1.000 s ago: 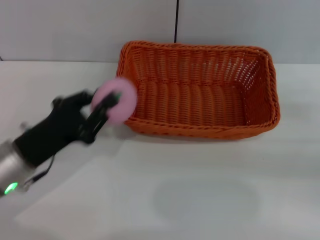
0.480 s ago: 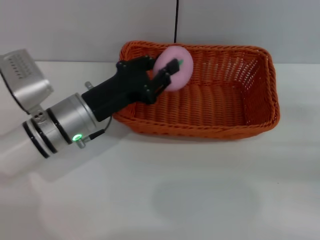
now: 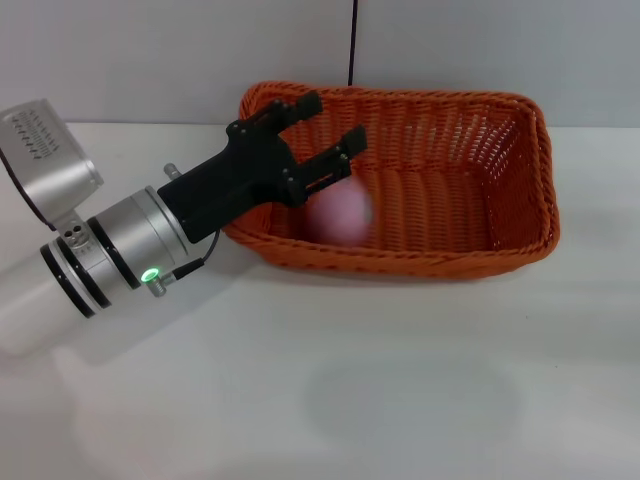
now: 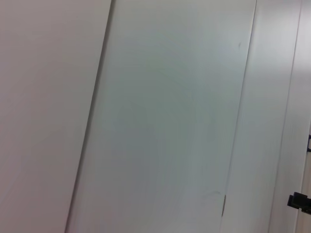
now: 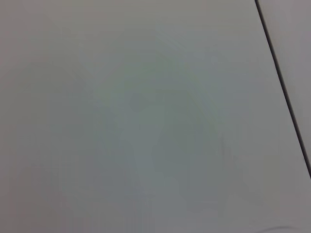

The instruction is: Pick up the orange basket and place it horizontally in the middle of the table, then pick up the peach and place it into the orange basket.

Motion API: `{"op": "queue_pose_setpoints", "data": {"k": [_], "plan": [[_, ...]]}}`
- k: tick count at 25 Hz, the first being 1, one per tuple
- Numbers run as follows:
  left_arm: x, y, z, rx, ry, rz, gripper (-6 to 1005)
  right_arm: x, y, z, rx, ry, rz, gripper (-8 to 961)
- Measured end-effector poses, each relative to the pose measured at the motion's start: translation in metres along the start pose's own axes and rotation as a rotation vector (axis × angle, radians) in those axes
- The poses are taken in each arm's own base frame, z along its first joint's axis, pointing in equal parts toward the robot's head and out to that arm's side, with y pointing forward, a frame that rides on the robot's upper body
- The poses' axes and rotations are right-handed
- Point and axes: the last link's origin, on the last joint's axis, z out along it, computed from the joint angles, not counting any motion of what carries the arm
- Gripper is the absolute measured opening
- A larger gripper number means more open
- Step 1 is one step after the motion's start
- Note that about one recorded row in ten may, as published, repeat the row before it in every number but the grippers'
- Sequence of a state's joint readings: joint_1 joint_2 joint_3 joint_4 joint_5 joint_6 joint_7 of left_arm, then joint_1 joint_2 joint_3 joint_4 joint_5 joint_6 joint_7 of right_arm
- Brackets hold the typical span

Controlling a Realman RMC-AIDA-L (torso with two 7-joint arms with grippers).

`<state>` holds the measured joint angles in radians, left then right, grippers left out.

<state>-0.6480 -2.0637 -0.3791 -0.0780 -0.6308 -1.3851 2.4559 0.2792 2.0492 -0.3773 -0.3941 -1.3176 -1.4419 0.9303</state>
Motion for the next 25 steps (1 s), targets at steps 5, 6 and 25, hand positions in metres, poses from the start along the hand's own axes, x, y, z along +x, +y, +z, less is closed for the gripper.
{"op": "queue_pose_setpoints", "data": {"k": [5, 6, 25], "plan": [[0.001, 0.0, -0.007, 0.008, 0.025, 0.008, 793, 0.0, 0.0, 0.001, 0.005, -0.008, 0.004, 484], [0.002, 0.001, -0.011, 0.014, 0.041, 0.019, 844, -0.001, 0.0, 0.0, 0.015, -0.014, 0.007, 484], [0.019, -0.024, -0.144, 0.734, 0.435, 0.245, 847, 0.012, -0.026, -0.057, 0.43, -0.171, -0.013, 484]]}}
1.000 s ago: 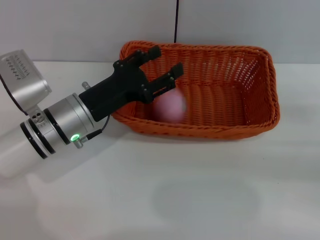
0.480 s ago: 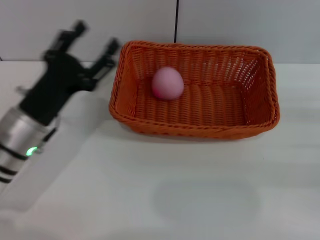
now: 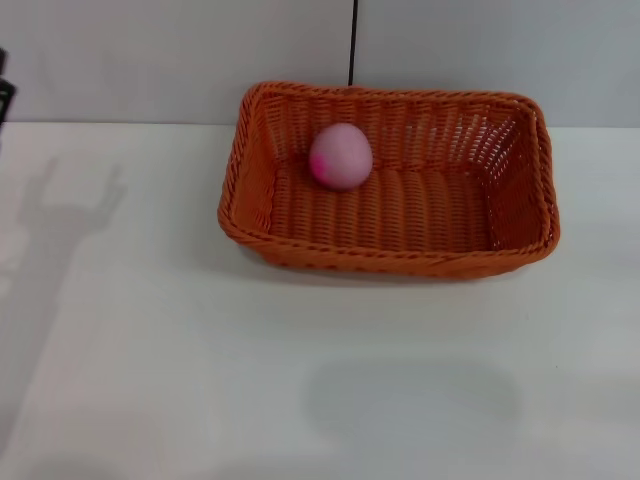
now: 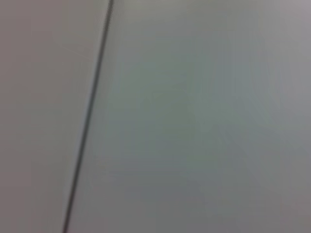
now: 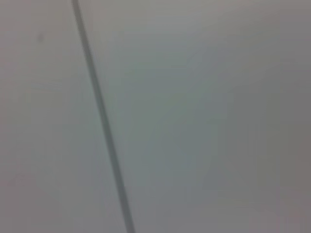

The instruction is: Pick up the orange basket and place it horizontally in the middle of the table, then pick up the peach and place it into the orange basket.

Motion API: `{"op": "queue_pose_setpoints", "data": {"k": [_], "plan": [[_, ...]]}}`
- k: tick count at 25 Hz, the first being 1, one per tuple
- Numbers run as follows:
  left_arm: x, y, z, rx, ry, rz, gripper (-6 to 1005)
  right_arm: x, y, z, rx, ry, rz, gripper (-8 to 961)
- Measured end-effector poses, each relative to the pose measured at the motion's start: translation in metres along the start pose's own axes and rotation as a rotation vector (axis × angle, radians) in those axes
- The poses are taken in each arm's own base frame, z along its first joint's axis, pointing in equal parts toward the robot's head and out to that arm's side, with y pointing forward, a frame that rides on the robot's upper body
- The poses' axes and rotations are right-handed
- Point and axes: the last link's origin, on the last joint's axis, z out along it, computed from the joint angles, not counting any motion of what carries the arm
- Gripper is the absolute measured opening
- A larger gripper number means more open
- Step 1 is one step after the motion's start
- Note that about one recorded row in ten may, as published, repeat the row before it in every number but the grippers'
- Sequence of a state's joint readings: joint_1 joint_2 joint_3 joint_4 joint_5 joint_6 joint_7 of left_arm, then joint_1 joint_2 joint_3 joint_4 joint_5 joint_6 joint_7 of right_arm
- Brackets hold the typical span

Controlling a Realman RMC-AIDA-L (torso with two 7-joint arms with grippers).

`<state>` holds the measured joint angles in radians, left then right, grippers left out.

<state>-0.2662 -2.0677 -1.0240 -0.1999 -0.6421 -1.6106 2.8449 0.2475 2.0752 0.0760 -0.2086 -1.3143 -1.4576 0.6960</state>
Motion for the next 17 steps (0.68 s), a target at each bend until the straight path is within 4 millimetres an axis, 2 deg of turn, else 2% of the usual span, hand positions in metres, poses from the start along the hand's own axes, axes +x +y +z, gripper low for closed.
{"op": "queue_pose_setpoints", "data": {"k": [6, 17], "plan": [[0.002, -0.007, -0.004, 0.037, 0.008, 0.007, 846, 0.0, -0.005, -0.013, 0.144, -0.078, -0.084, 484], [0.002, -0.008, -0.006, 0.042, 0.003, 0.008, 846, -0.003, -0.007, -0.018, 0.197, -0.121, -0.113, 484]]}}
